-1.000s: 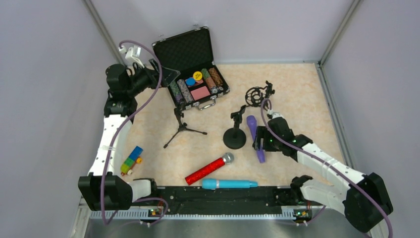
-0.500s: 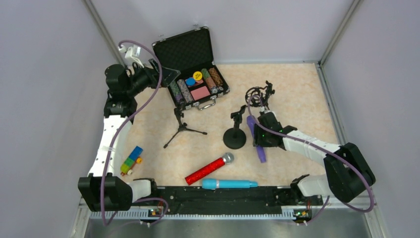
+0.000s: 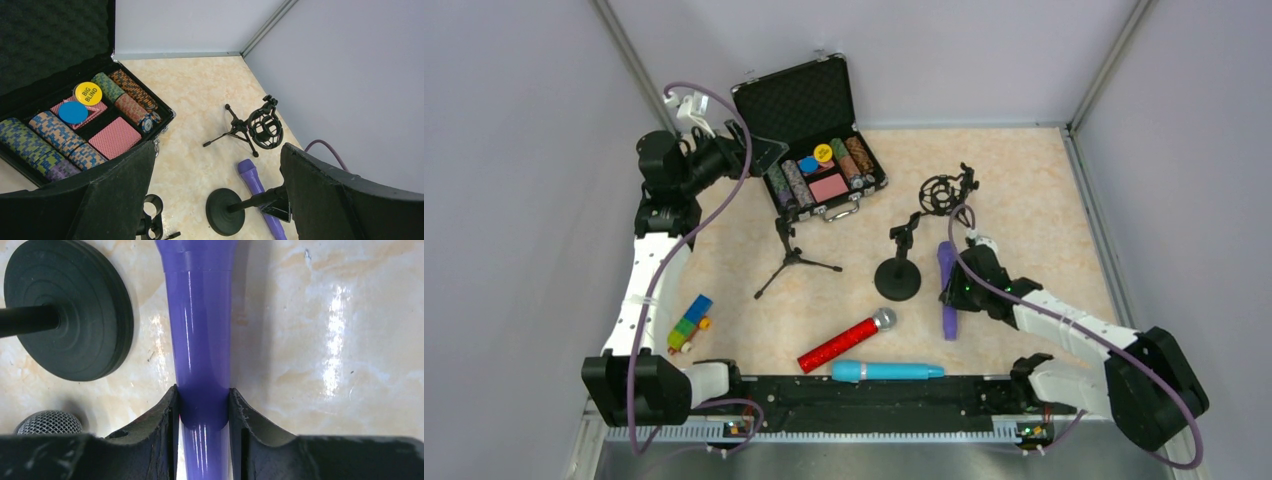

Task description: Attach the microphones to the stand

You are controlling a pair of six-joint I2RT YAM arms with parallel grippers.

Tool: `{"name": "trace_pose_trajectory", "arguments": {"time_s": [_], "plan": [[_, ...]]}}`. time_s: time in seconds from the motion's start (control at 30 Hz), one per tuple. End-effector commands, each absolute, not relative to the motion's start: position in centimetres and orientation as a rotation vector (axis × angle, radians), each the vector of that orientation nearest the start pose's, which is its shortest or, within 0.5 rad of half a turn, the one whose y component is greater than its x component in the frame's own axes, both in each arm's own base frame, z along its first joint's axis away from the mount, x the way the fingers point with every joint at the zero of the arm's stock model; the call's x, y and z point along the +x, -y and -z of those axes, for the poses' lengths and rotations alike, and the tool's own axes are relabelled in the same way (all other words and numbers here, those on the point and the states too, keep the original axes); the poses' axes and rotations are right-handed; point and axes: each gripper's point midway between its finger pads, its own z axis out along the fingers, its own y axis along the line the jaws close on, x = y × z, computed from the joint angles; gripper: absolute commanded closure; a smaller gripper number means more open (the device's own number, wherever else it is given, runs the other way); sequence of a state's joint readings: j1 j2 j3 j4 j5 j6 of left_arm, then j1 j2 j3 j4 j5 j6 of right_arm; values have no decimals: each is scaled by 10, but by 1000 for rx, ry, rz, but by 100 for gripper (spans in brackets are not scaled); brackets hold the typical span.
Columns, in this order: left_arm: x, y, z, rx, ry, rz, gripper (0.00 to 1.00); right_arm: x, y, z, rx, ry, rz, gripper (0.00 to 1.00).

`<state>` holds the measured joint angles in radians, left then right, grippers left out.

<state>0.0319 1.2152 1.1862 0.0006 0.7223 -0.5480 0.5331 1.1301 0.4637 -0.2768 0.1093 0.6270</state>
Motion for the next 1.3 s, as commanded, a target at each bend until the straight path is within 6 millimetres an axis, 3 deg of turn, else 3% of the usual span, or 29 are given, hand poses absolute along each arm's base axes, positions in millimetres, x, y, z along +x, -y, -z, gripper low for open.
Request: {"name": "trace_pose_trajectory", "arguments": {"time_s": [0.0,0.1,0.17,0.23,0.33,0.47,0.73,0.87,1.27], "plan": [[362,123,-389,156,-1610,961,1,212,-139,-31,210,-2493,-407,64],[362,124,-390,158,-1609,965,1,220,-132,-49,180,-2445,-356,39],[361,124,-390,160,-1608,966,1,228,-128,-63,168,-2407,-322,28],[362,123,-390,157,-1608,959,1,234,-126,-75,144,-2381,-298,20],[362,123,-389,157,-1609,955,1,245,-128,-90,103,-2355,-272,18],[361,123,-390,159,-1608,958,1,253,-130,-94,40,-2379,-228,19],[361,123,-390,162,-1606,953,1,261,-135,-71,-31,-2472,-156,28],[361,123,-391,162,-1605,951,1,264,-138,-57,-50,-2514,-139,38],[360,123,-390,161,-1608,958,1,263,-137,-28,-28,-2569,-92,58]]}}
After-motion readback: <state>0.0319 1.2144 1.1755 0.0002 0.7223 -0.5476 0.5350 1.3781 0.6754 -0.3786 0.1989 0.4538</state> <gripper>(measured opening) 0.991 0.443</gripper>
